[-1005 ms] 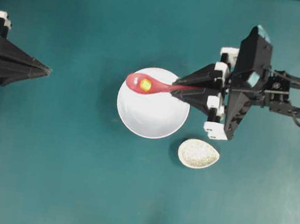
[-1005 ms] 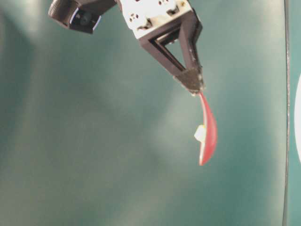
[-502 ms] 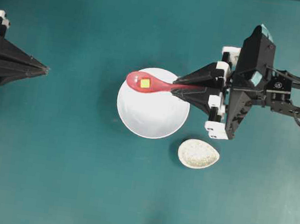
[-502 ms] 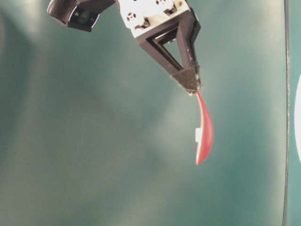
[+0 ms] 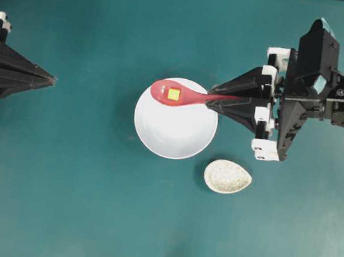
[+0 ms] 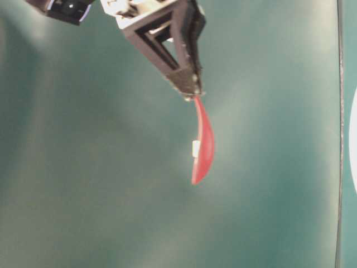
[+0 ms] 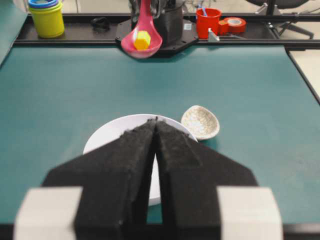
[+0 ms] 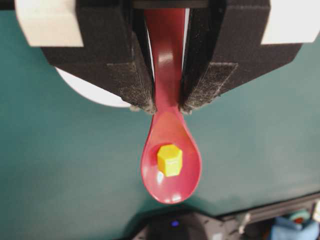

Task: Scoop the yellow hexagonal prism block from the bowl with a spoon using the right arm.
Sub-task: 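Hold the spoon with the block raised above the bowl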

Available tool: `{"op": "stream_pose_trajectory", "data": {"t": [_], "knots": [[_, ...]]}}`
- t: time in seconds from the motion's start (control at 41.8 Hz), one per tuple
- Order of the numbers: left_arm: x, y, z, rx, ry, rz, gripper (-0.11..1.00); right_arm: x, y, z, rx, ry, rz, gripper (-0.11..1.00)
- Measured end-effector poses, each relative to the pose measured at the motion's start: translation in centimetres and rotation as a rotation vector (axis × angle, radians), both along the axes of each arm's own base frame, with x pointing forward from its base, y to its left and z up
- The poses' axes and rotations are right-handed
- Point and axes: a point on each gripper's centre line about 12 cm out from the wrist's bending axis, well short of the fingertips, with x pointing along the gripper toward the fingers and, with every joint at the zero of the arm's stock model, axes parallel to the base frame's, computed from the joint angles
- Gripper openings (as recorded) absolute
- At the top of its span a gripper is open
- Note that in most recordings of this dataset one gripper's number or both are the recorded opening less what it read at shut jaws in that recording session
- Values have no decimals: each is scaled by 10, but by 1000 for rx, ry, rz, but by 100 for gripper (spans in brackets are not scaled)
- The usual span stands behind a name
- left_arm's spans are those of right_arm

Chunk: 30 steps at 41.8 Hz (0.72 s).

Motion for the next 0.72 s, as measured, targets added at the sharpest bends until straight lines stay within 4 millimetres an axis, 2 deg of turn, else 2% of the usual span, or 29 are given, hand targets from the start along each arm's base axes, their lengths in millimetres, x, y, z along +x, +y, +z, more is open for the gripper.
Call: {"op": "stream_pose_trajectory", "data": {"t": [0.383,0.718], "knots": [[0,0,0,-2,-2,0,0,4,2,21,-17,-14,23,22],[-1,0,1,0,-8,0,0,-6,1,36,-17,-25,28,22]]}}
